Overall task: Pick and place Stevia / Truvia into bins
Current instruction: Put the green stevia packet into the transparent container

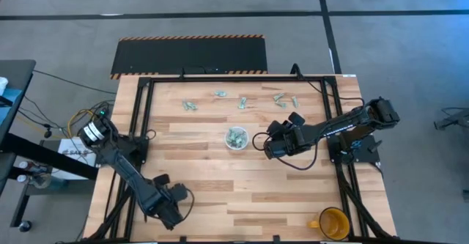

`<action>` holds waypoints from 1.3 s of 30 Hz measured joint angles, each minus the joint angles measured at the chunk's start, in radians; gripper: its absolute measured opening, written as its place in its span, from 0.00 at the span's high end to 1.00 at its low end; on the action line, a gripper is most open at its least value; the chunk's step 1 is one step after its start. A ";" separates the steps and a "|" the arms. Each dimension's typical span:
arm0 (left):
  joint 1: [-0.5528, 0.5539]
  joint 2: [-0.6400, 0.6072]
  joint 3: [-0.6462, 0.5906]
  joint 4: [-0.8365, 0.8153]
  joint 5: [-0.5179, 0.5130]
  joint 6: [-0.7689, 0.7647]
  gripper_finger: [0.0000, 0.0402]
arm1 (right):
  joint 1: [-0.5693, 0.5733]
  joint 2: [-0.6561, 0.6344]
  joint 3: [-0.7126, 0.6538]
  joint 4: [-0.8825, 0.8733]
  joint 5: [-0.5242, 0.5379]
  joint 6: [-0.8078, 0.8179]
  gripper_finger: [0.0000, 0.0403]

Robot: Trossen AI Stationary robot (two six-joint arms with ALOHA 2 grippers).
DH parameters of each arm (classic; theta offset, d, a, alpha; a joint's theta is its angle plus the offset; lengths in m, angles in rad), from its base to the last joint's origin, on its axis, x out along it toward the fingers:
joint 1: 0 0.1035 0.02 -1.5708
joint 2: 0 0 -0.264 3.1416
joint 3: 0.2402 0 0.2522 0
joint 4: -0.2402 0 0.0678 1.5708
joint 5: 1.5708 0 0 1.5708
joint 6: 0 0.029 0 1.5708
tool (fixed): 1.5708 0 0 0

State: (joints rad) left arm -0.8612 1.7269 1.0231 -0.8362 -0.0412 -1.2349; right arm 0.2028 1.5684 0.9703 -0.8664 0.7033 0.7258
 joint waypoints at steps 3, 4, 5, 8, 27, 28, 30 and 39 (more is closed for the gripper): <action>0.026 -0.042 0.018 -0.001 -0.070 0.032 0.98 | 0.000 0.000 0.000 0.000 0.001 0.000 0.67; 0.038 -0.055 0.022 -0.005 -0.101 0.054 0.98 | 0.000 0.000 0.000 0.000 0.001 -0.001 0.67; 0.051 -0.074 0.027 -0.005 -0.141 0.082 0.99 | 0.000 0.000 0.000 0.000 0.001 -0.001 0.67; 0.109 -0.133 0.033 0.001 -0.312 0.175 0.99 | 0.000 0.000 0.000 0.000 0.005 -0.001 0.67; 0.821 -0.201 0.033 0.557 -0.206 1.019 0.99 | -0.037 0.000 0.000 -0.029 0.056 0.040 0.67; 0.838 -0.196 0.033 0.581 -0.169 1.027 0.99 | -0.042 0.000 0.000 -0.031 0.056 0.036 0.67; 0.864 -0.172 0.036 0.650 -0.097 1.031 0.99 | -0.046 0.000 0.000 -0.030 0.058 0.014 0.67; 0.919 -0.039 0.034 0.693 -0.019 1.049 1.00 | -0.013 0.000 0.000 0.015 0.058 -0.028 0.67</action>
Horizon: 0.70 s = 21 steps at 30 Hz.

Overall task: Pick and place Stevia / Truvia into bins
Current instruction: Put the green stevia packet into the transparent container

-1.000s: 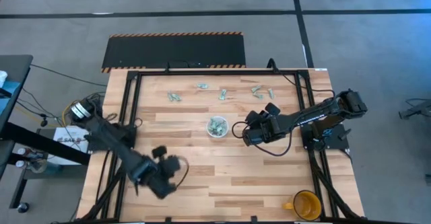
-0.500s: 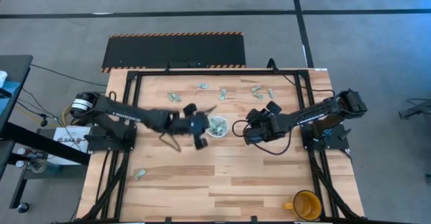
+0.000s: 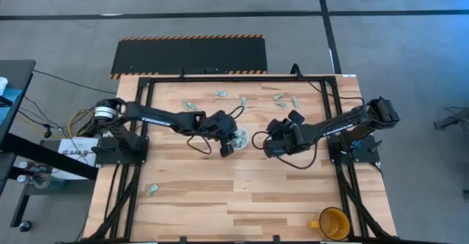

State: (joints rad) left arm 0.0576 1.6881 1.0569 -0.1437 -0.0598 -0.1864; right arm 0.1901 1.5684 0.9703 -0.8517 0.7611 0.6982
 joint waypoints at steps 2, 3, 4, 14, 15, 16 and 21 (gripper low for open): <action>0.007 0.017 0.000 0.007 -0.001 0.000 1.00 | 0.007 0.000 0.000 0.000 0.001 0.000 0.67; 0.012 0.019 0.000 0.001 -0.002 0.000 1.00 | 0.011 0.000 0.000 0.001 0.001 -0.002 0.67; 0.014 0.019 0.000 -0.008 -0.002 0.000 1.00 | 0.013 0.000 0.000 0.001 0.002 -0.007 0.67; 0.016 0.017 0.001 -0.033 0.005 0.002 0.87 | 0.011 0.000 0.000 0.024 0.004 -0.037 0.67; 0.017 0.017 0.001 -0.039 -0.008 0.002 0.84 | 0.011 0.000 0.000 0.024 0.004 -0.037 0.67; 0.017 0.017 0.001 -0.040 -0.018 0.002 0.81 | 0.011 0.000 0.000 0.024 0.004 -0.037 0.67; 0.029 0.014 0.007 -0.071 -0.003 0.001 0.71 | 0.011 0.000 0.000 0.026 0.004 -0.044 0.67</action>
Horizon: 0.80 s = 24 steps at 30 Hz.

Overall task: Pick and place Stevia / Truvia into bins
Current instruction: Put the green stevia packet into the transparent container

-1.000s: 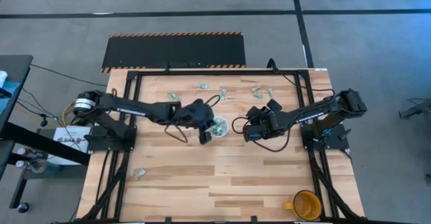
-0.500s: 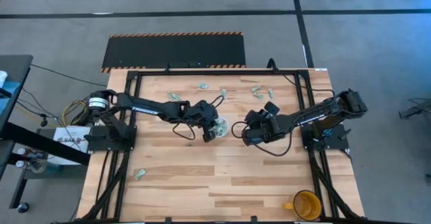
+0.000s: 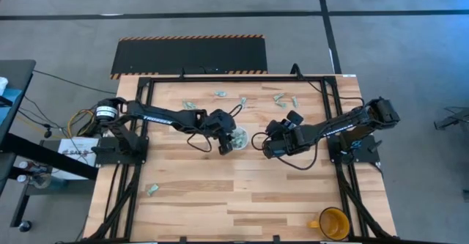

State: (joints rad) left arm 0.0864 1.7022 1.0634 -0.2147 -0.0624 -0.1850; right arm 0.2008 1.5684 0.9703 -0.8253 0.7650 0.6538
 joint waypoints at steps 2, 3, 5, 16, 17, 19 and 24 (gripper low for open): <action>0.008 -0.009 0.030 -0.100 0.025 -0.012 0.68 | 0.000 0.000 0.000 0.000 0.000 -0.005 0.67; 0.011 -0.010 0.055 -0.160 0.032 -0.024 0.67 | 0.000 0.000 0.000 0.000 0.000 -0.007 0.67; 0.014 -0.020 0.106 -0.319 0.036 -0.045 0.66 | 0.000 0.000 0.000 -0.002 0.000 -0.008 0.67; -0.134 -0.077 0.247 -0.949 -0.023 -0.232 0.66 | 0.001 0.000 -0.004 0.004 0.000 -0.008 0.67; -0.161 -0.086 0.237 -0.979 -0.032 -0.273 0.66 | 0.001 0.000 -0.008 0.005 0.000 -0.008 0.67; -0.214 -0.106 0.205 -1.029 -0.051 -0.355 0.66 | 0.001 0.000 -0.021 0.010 -0.001 -0.008 0.67; -0.369 -0.176 0.099 -1.068 -0.042 -0.579 0.66 | 0.001 0.000 -0.056 0.033 -0.004 -0.008 0.67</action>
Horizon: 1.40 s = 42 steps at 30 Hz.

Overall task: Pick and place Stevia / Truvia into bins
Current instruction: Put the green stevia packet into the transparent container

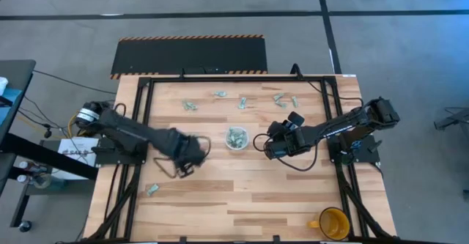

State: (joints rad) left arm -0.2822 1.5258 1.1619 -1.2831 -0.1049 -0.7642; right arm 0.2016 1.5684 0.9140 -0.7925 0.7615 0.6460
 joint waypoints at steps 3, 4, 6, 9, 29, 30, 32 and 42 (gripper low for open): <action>-0.104 -0.043 -0.065 0.001 0.019 -0.144 0.66 | 0.000 0.000 -0.005 0.006 -0.001 0.000 0.67; -0.140 -0.059 -0.088 0.002 0.025 -0.195 0.66 | 0.000 0.000 -0.005 0.012 -0.001 0.000 0.67; -0.205 -0.091 -0.135 0.010 0.045 -0.300 0.66 | 0.000 0.000 -0.005 0.022 -0.001 0.000 0.67; -0.298 -0.135 -0.200 0.051 0.058 -0.444 0.66 | 0.000 0.000 -0.005 0.024 -0.001 0.000 0.67; -0.527 -0.167 -0.317 0.258 0.081 -0.733 0.66 | -0.256 -0.062 -0.006 0.299 -0.204 -0.411 0.67; -0.539 -0.167 -0.317 0.259 0.081 -0.748 0.66 | -0.287 -0.077 -0.005 0.325 -0.231 -0.437 0.67; -0.559 -0.167 -0.317 0.265 0.081 -0.785 0.66 | -0.356 -0.114 -0.005 0.347 -0.317 -0.483 0.67; -0.634 -0.167 -0.317 0.288 0.060 -0.911 0.66 | -0.763 -0.186 -0.005 0.298 -0.744 -0.355 0.67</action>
State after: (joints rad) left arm -0.9166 1.3591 0.8452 -0.9947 -0.0445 -1.6753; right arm -0.5616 1.3826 0.9092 -0.4942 0.0176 0.2906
